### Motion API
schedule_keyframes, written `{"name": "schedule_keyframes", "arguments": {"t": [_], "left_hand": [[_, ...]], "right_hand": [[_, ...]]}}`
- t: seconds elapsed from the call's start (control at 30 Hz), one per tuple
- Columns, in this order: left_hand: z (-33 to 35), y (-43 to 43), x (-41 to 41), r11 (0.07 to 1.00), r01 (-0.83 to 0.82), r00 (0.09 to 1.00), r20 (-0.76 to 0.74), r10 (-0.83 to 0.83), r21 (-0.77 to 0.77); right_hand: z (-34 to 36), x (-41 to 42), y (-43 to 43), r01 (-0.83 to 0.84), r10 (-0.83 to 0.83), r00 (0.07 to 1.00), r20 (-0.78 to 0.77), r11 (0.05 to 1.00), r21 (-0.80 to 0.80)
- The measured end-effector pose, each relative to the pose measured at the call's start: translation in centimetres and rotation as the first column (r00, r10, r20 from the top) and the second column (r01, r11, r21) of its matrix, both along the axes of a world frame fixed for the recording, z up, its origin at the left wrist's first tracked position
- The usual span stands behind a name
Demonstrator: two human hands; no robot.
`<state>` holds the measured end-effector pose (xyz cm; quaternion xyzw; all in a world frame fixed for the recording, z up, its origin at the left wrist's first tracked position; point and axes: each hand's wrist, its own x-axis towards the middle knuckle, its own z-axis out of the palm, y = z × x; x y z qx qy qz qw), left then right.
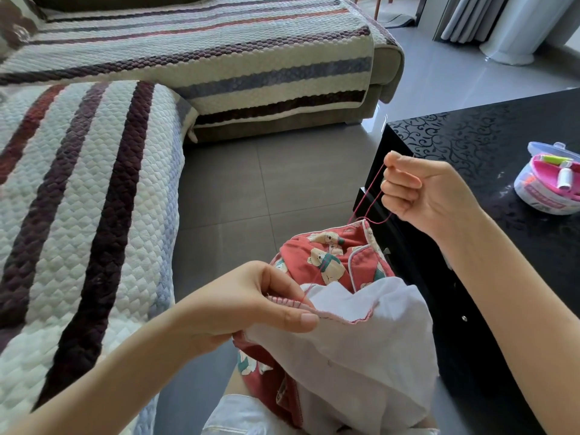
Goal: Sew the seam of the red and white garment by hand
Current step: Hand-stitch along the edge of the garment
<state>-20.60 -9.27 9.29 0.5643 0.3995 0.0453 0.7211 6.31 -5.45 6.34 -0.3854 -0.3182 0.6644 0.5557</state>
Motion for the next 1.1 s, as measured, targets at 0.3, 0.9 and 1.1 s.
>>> {"name": "schedule_keyframes", "arguments": {"t": [0.3, 0.9, 1.1], "left_hand": [[0.0, 0.0, 0.2, 0.996, -0.030, 0.999, -0.020, 0.028, -0.084], [-1.6, 1.0, -0.2, 0.981, -0.185, 0.982, 0.022, 0.186, -0.059], [-1.3, 1.0, -0.3, 0.971, -0.241, 0.970, -0.034, 0.241, 0.008]], "right_hand": [[-2.6, -0.9, 2.0, 0.146, -0.136, 0.988, 0.072, 0.977, -0.158], [-2.0, -7.6, -7.0, -0.300, 0.041, 0.644, 0.764, 0.932, 0.203], [-2.1, -7.8, -7.7, -0.309, 0.115, 0.710, 0.695, 0.937, 0.161]]}}
